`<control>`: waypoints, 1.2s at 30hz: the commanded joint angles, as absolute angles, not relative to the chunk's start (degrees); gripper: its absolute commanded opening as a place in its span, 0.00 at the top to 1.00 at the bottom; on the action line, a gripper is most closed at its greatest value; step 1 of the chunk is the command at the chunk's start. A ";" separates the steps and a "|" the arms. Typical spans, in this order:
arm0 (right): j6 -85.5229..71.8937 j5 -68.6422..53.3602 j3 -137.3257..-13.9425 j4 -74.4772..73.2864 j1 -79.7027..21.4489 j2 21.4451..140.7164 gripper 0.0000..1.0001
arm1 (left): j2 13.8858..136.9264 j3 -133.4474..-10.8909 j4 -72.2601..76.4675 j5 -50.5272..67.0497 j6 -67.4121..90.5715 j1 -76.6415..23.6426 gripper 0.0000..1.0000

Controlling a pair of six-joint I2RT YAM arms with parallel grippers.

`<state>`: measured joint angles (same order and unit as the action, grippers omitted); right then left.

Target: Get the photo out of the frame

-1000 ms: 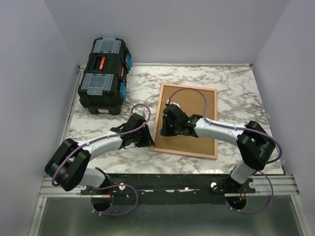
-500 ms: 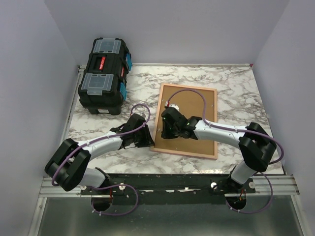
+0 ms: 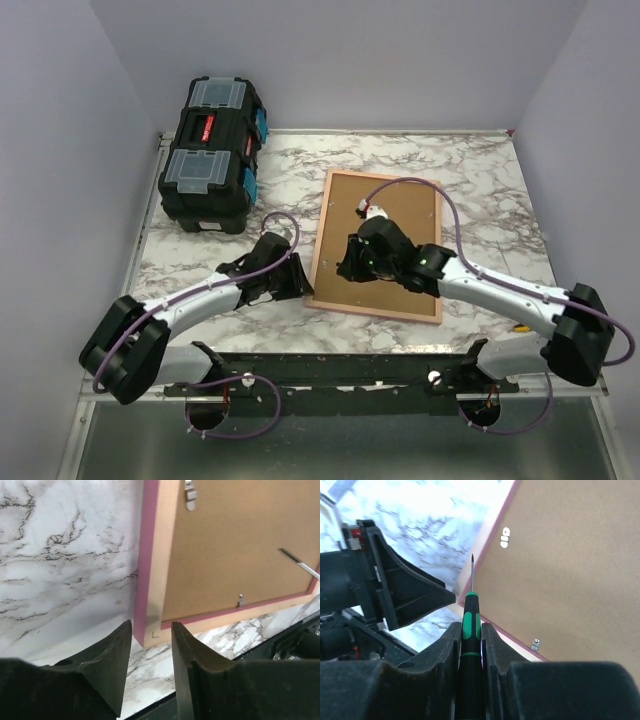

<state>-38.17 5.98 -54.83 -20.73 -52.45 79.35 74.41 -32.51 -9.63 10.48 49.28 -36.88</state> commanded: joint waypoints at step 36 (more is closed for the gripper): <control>-31.29 0.57 -89.01 -14.03 -30.19 116.29 0.99 | 74.75 -32.48 -6.95 13.10 46.97 -37.40 0.51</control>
<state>-31.03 0.03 -87.46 -13.04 -30.15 114.87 74.65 -32.03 -8.86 13.13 47.94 -37.15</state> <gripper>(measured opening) 0.246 0.496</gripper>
